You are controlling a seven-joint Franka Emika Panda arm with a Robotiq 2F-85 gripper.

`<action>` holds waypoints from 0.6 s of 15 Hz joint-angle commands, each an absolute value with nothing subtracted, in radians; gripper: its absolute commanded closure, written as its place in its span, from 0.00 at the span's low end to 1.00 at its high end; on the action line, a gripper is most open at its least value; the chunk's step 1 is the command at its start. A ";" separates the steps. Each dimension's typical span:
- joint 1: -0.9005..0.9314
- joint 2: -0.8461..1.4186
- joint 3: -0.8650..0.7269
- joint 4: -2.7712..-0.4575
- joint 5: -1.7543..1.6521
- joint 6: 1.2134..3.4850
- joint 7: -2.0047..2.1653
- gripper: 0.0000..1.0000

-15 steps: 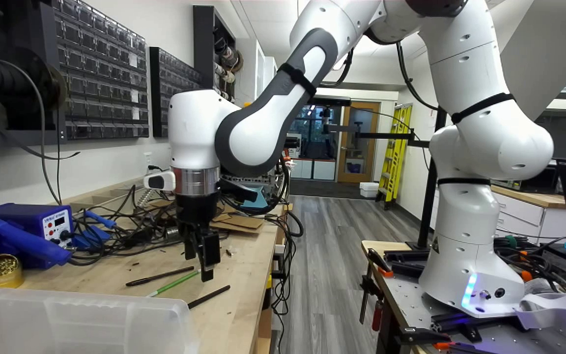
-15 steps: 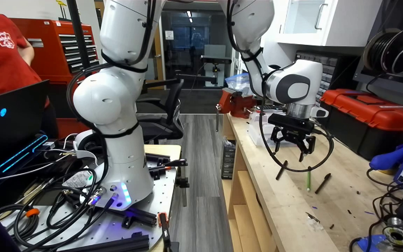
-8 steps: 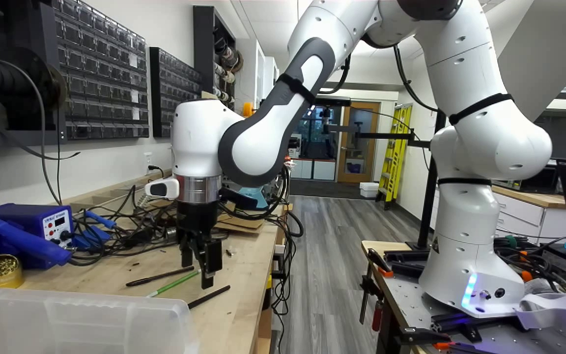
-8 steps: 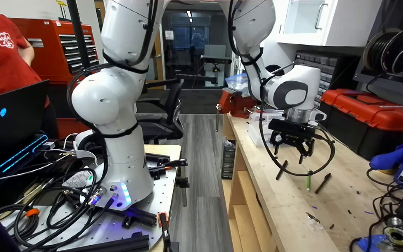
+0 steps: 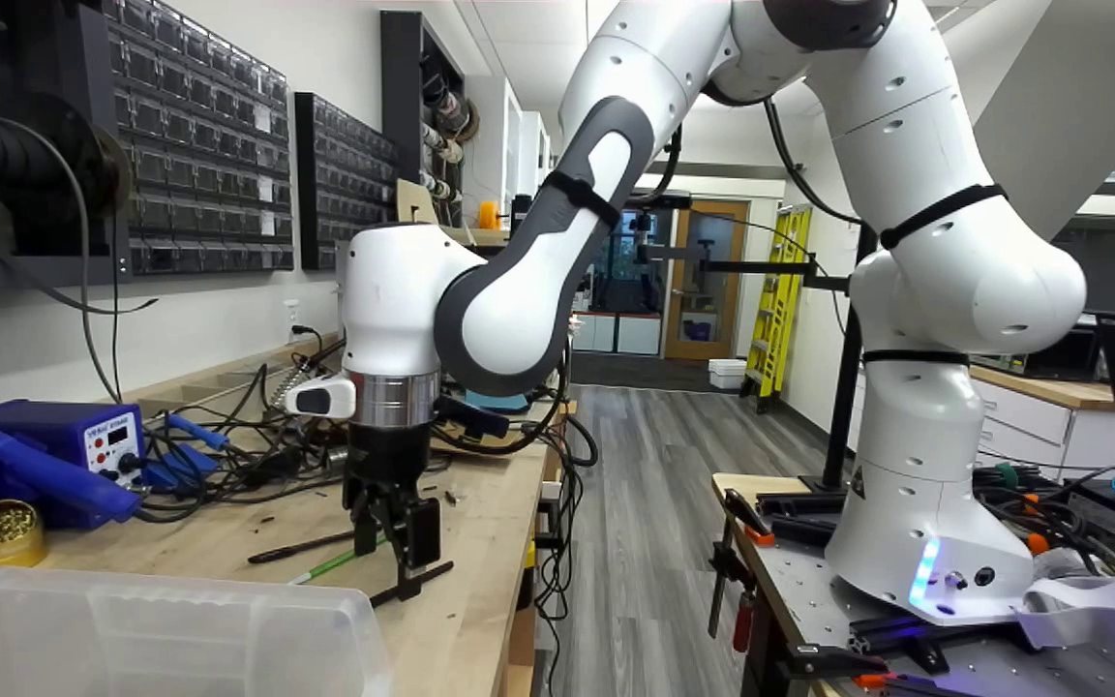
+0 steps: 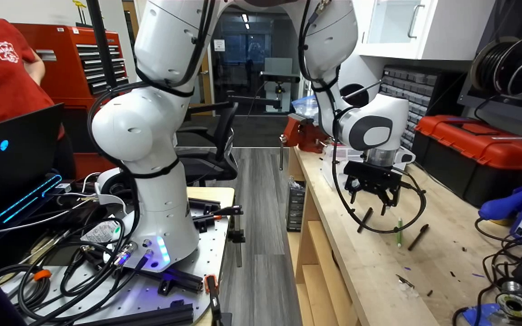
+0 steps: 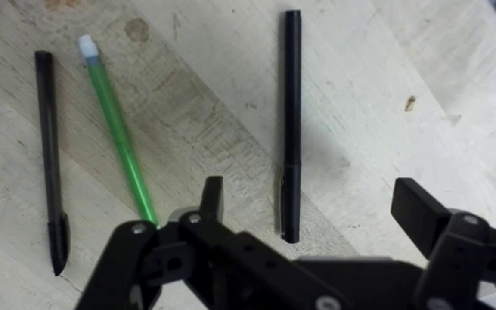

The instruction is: Pick up the pen from the table and place it in the colourless container.

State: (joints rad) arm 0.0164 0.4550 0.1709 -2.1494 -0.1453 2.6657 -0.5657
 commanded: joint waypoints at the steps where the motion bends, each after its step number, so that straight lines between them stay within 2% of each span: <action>1: -0.023 0.464 0.207 -2.169 -0.125 2.710 -0.609 0.00; 9: -0.038 0.497 0.224 -2.166 -0.128 2.745 -0.619 0.00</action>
